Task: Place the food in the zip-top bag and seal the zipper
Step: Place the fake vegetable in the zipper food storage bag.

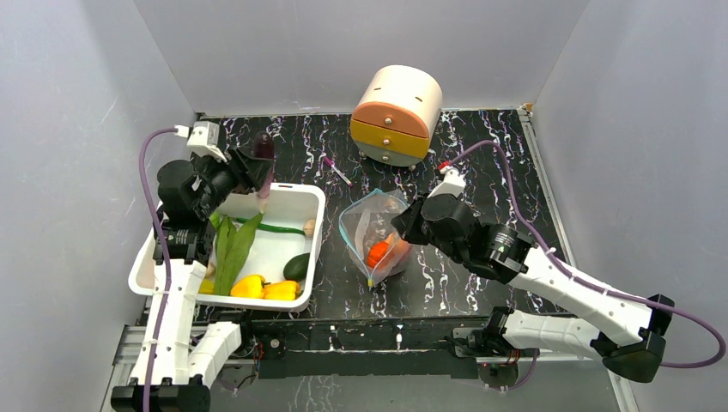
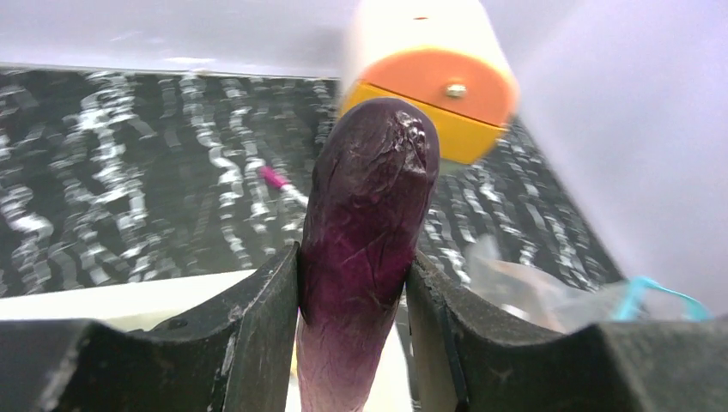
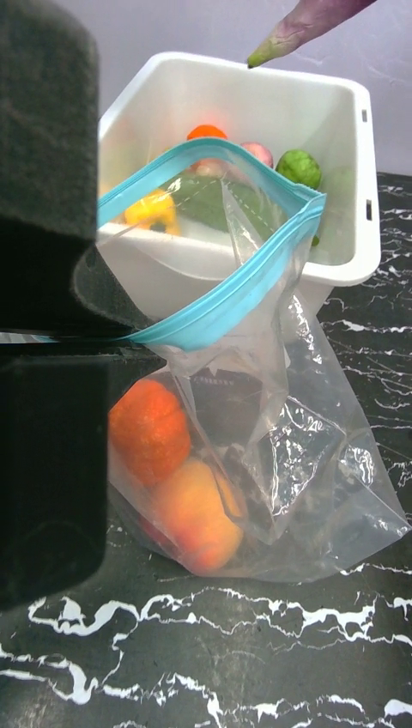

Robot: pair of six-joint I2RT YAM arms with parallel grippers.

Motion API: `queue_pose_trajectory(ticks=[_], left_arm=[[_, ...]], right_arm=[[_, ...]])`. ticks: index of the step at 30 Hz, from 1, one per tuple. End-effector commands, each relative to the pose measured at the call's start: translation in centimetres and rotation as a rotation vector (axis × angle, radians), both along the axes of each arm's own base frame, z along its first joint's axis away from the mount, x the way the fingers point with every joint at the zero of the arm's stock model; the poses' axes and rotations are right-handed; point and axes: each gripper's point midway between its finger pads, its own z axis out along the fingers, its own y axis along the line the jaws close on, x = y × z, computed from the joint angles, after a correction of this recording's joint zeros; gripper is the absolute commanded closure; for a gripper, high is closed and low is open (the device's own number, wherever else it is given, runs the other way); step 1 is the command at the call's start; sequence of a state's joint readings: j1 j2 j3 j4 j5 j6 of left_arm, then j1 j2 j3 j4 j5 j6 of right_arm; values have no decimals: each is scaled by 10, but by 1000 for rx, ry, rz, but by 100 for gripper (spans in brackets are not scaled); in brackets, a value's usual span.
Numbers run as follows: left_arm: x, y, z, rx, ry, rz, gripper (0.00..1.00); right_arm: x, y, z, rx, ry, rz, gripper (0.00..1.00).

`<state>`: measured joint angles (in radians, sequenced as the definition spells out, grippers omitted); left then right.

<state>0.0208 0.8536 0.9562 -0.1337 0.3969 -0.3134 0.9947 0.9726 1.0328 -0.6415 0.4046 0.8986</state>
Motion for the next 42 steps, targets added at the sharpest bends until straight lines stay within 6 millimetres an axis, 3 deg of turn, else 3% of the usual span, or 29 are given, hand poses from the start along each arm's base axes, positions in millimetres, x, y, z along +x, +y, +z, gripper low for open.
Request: queue_pose_trajectory(ticks=[1, 8, 12, 17, 29, 35, 42], left_arm=[[-28, -57, 64, -128, -193, -296, 72], [-56, -88, 90, -285, -338, -479, 73], [-66, -97, 90, -376, -392, -534, 78], [-74, -102, 83, -413, -406, -557, 77], [-106, -129, 98, -468, -523, -697, 76], [-120, -162, 95, -441, -590, -803, 76], [-131, -203, 67, -290, -661, -897, 77]], right_arm=[[9, 14, 31, 135, -42, -31, 100], [12, 29, 34, 233, -6, -46, 100], [11, 38, 35, 303, 18, -43, 100], [11, 45, 33, 347, 37, -39, 100], [10, 50, 28, 419, 82, -60, 100], [8, 53, 31, 450, 87, -53, 100], [4, 55, 39, 483, 86, -26, 100]])
